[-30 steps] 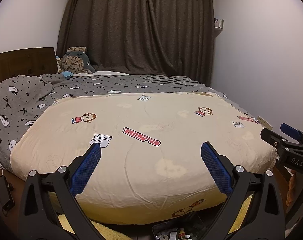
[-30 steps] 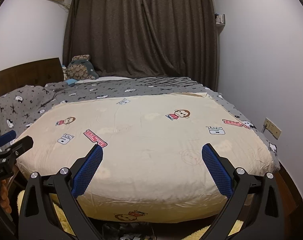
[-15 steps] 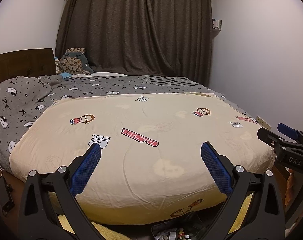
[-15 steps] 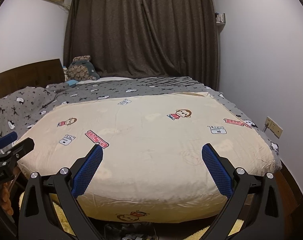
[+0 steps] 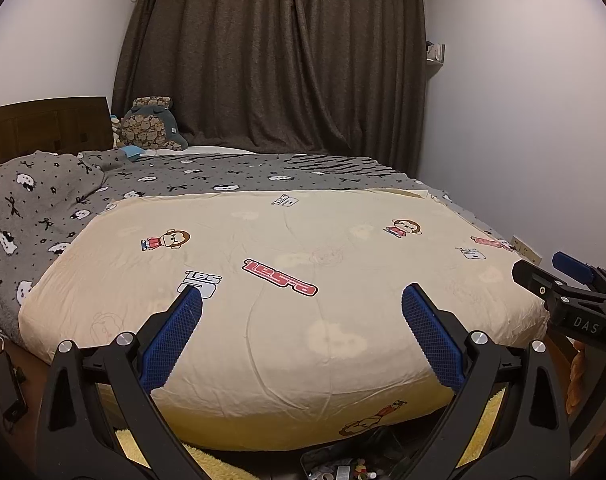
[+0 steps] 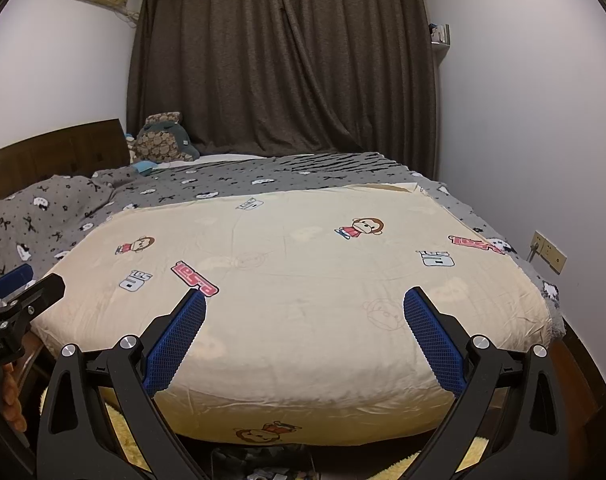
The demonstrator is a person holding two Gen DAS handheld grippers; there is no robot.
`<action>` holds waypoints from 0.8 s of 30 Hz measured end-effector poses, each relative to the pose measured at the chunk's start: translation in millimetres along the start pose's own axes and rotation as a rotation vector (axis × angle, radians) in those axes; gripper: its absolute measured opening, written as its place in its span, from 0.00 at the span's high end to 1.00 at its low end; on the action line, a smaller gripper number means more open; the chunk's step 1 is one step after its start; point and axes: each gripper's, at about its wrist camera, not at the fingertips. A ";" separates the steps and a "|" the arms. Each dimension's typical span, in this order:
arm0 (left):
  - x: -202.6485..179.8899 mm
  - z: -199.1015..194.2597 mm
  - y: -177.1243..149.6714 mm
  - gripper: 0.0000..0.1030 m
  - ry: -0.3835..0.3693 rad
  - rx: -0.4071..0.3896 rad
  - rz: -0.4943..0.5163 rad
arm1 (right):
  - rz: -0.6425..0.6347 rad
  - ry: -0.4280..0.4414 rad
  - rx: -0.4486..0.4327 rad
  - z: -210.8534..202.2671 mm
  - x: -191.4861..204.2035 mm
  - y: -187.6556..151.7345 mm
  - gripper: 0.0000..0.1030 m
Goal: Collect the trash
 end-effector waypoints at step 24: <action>-0.2 -0.4 0.2 0.08 -0.001 -0.001 -0.001 | 0.012 0.003 -0.001 -0.9 1.4 1.1 0.03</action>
Point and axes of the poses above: each gripper's, at about its wrist camera, not at the fingertips, and z roughly the way its jaws point, x to its left, y to its top, and after that the axes turned 9 degrees about -z, right-handed
